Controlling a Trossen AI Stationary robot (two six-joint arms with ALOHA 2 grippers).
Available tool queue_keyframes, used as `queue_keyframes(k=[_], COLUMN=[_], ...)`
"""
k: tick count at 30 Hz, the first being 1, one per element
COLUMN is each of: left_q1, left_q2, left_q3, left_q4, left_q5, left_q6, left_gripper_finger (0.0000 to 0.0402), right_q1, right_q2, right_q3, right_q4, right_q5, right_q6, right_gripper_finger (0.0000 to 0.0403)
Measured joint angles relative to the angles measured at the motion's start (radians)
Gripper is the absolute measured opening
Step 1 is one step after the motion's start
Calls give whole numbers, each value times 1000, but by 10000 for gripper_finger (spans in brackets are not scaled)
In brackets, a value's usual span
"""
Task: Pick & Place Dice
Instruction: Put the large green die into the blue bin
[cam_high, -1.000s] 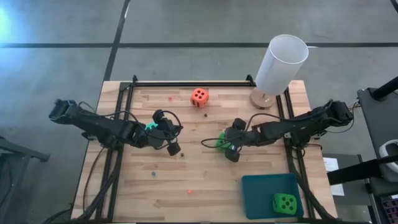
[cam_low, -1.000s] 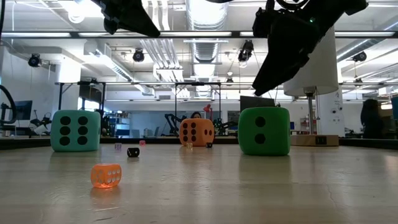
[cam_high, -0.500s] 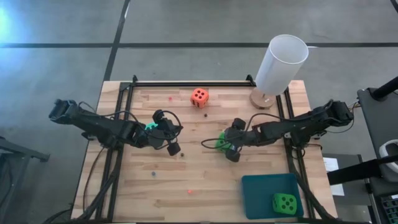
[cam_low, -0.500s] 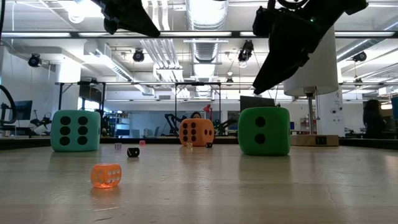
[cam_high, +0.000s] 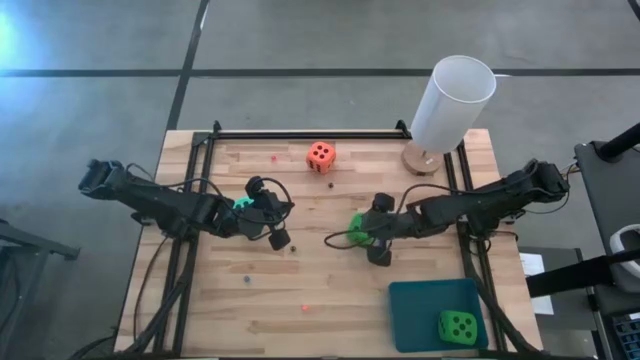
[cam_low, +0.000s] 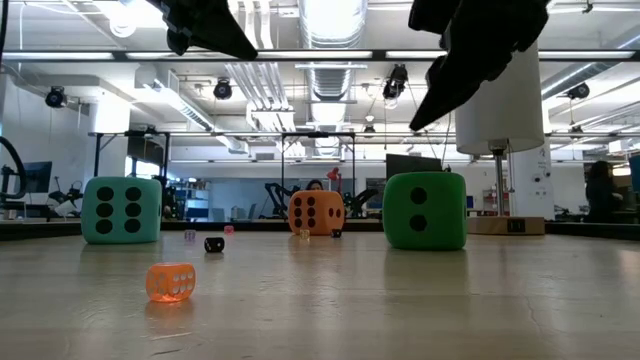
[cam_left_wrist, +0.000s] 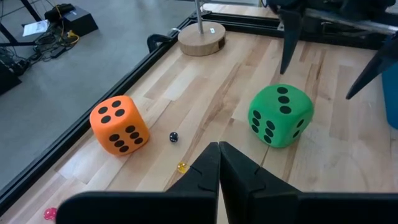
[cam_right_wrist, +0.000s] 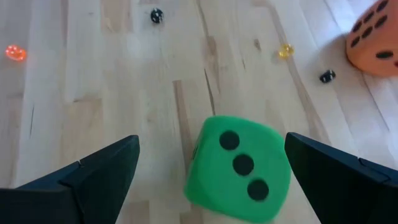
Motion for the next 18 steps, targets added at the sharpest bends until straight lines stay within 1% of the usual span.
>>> queue_keyframes(k=[4,11,18], left_q1=[0,0,0], left_q2=[0,0,0], left_q3=[-3,-3,-3], left_q4=[-4,-4,-5], left_q5=[0,0,0], left_q6=[0,0,0], left_gripper_finger=[10,10,10], right_q1=[0,0,-10], right_q2=[7,16,55], right_q3=[35,36,35], right_q4=[-79,-74,-68], right_q5=[0,0,0], right_q6=[16,34,35], right_gripper_finger=[400,400,400])
